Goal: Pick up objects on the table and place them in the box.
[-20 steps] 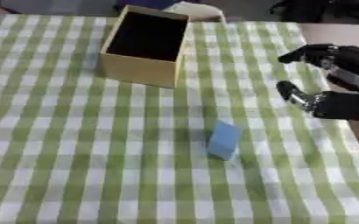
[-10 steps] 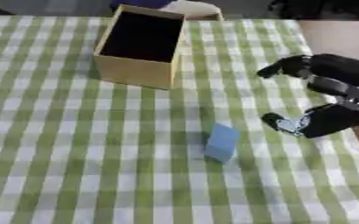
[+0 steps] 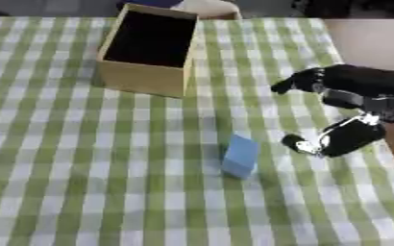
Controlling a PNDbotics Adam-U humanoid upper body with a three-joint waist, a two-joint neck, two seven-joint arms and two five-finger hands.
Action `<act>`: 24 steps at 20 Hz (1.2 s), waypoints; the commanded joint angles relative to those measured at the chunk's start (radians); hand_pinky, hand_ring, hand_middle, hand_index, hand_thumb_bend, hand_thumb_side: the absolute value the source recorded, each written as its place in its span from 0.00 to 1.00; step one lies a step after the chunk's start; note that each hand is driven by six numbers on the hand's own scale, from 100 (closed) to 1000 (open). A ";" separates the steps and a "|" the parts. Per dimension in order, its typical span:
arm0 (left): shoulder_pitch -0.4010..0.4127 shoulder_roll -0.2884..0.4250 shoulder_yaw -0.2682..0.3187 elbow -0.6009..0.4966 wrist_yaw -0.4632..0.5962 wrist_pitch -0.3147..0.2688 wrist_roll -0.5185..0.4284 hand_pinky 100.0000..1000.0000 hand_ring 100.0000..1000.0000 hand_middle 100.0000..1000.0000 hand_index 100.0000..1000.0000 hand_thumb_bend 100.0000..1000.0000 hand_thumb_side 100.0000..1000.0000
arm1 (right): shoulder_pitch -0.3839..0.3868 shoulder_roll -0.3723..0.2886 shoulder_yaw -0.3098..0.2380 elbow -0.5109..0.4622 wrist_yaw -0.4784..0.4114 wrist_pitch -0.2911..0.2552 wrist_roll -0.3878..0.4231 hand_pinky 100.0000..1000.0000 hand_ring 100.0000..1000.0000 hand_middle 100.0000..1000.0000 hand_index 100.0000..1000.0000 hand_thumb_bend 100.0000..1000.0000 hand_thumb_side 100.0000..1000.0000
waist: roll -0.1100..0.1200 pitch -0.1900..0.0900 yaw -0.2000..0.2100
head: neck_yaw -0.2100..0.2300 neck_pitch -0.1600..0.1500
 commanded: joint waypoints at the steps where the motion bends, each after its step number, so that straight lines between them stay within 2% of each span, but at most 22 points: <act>1: -0.013 0.021 -0.001 -0.018 0.006 -0.002 -0.005 0.58 0.57 0.58 0.65 0.10 0.64 | -0.027 -0.033 0.010 -0.014 0.013 0.005 0.029 0.85 0.94 0.85 0.98 0.23 0.47 | 0.002 -0.012 0.001 | -0.004 -0.009; 10: -0.017 0.017 -0.005 -0.018 0.009 -0.001 -0.010 0.58 0.57 0.58 0.65 0.09 0.64 | -0.088 0.000 0.079 -0.014 0.038 0.029 0.114 0.85 0.95 0.86 0.99 0.28 0.55 | 0.005 -0.004 0.008 | 0.042 -0.008; 16: -0.018 0.014 -0.006 -0.018 0.010 0.002 -0.013 0.58 0.57 0.58 0.65 0.09 0.65 | -0.110 0.027 0.106 -0.014 0.050 0.055 0.148 0.85 0.96 0.86 0.99 0.28 0.56 | 0.003 -0.001 0.012 | 0.036 -0.008; 24: -0.020 0.010 -0.010 -0.018 0.013 0.003 -0.019 0.58 0.57 0.58 0.65 0.08 0.65 | -0.142 0.072 0.130 0.019 0.079 0.086 0.159 0.85 0.98 0.86 0.99 0.32 0.65 | 0.004 0.001 0.017 | 0.019 -0.010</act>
